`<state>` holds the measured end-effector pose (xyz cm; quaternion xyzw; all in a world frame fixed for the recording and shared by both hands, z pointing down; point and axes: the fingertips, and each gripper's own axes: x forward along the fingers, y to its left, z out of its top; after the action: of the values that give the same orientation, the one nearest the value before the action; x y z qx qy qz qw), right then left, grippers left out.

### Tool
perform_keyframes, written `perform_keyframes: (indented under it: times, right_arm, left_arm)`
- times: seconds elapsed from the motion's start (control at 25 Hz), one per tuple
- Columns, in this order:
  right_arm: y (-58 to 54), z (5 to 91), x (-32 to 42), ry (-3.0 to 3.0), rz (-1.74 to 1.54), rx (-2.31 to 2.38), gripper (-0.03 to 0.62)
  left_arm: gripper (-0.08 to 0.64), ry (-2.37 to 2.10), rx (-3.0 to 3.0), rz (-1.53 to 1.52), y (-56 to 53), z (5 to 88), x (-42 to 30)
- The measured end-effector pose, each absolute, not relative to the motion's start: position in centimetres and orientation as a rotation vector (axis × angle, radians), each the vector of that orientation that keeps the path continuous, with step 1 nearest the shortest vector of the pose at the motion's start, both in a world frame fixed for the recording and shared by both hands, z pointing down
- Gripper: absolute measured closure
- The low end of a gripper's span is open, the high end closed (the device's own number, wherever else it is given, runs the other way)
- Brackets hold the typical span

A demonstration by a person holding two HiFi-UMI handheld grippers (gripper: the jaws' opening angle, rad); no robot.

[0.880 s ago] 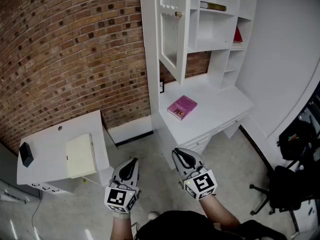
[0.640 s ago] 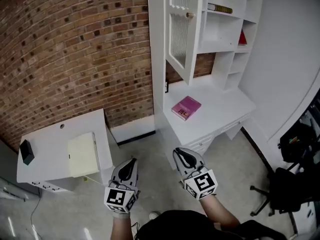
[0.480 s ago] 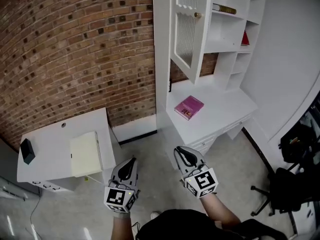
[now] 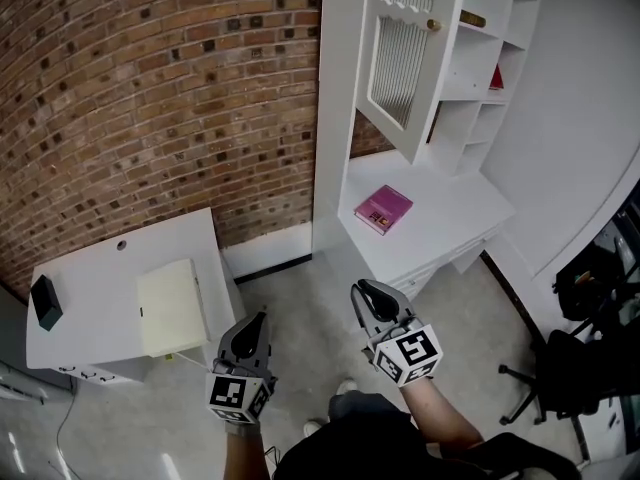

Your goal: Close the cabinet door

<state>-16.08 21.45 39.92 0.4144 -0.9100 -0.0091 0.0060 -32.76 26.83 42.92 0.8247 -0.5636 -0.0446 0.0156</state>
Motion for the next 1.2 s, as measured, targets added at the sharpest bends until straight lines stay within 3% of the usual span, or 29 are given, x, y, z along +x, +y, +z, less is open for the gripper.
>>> perform_keyframes:
  times: [0.68,1.2]
  right_arm:
    - [0.0,40.3,-20.3,-2.918,0.007,1.257,0.552]
    - [-8.5,40.3,-15.4,-2.831,-0.012,1.506,0.552]
  left_arm:
    - [0.551,-1.799,2.549,-0.061,6.3,43.1,-36.2]
    - [0.551,-1.517,2.748,-0.038,-8.1,41.9,-28.5]
